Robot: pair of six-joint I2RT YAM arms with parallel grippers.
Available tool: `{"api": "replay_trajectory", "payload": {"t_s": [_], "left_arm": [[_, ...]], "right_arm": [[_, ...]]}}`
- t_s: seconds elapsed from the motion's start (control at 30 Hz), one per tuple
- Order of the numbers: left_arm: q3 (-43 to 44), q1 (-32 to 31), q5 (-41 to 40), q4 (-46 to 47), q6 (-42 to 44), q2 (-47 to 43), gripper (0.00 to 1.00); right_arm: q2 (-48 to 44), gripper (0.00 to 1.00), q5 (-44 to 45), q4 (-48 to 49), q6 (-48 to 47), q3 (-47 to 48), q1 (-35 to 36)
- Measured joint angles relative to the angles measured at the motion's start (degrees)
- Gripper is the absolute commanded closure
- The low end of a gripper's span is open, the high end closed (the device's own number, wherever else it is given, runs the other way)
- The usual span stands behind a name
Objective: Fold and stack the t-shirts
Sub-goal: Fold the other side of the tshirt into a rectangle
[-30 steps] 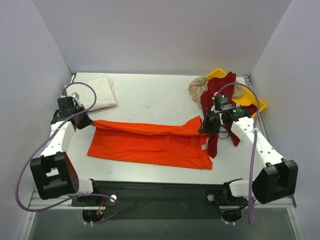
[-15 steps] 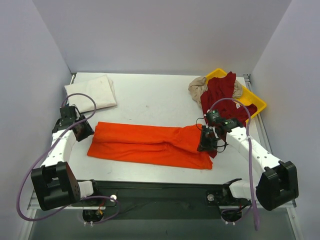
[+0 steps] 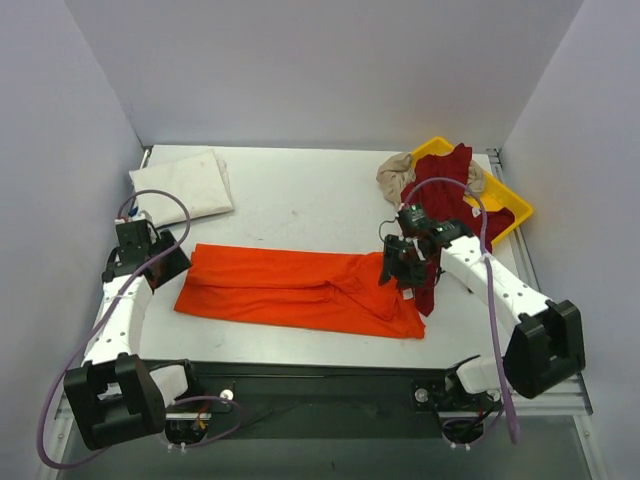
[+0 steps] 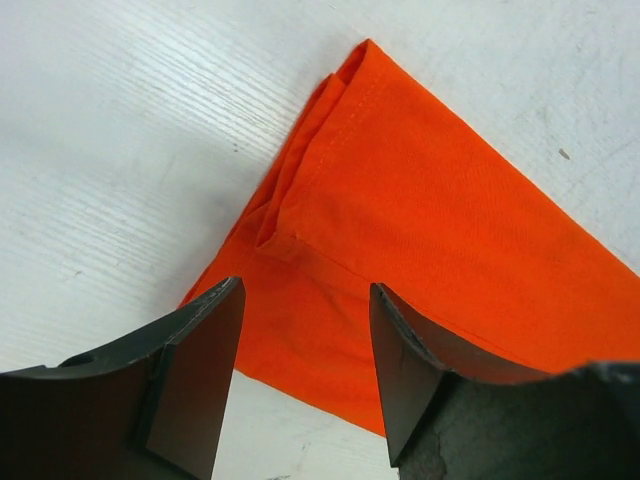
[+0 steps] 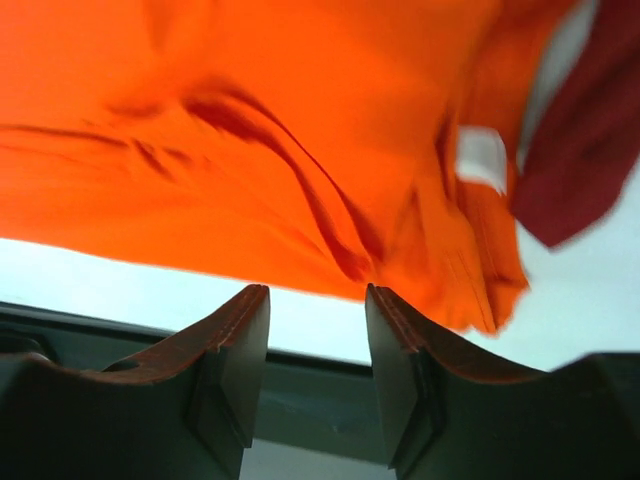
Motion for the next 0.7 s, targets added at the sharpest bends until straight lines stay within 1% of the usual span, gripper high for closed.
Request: {"api": "replay_trajectory", "payload": {"t_s": [0.2, 0.3, 0.4, 0.5, 0.7], "left_arm": [[-2.6, 0.0, 6.1, 2.9, 0.3, 3.1, 0.37], [-2.9, 0.0, 8.0, 3.2, 0.5, 4.3, 0.37], [-2.9, 0.0, 9.0, 4.0, 0.5, 4.4, 0.37], [-2.9, 0.0, 9.6, 4.7, 0.5, 4.4, 0.37], [-2.9, 0.0, 9.8, 4.8, 0.6, 4.4, 0.37]], "right_arm": [[12.0, 0.60, -3.8, 8.4, -1.1, 6.2, 0.0], [19.5, 0.60, -5.9, 12.3, -1.2, 9.0, 0.0], [24.7, 0.60, -7.2, 14.4, -1.3, 11.0, 0.0], [27.2, 0.61, -8.1, 15.6, -1.4, 11.4, 0.1], [27.6, 0.62, -9.0, 16.3, -1.4, 11.3, 1.3]]}}
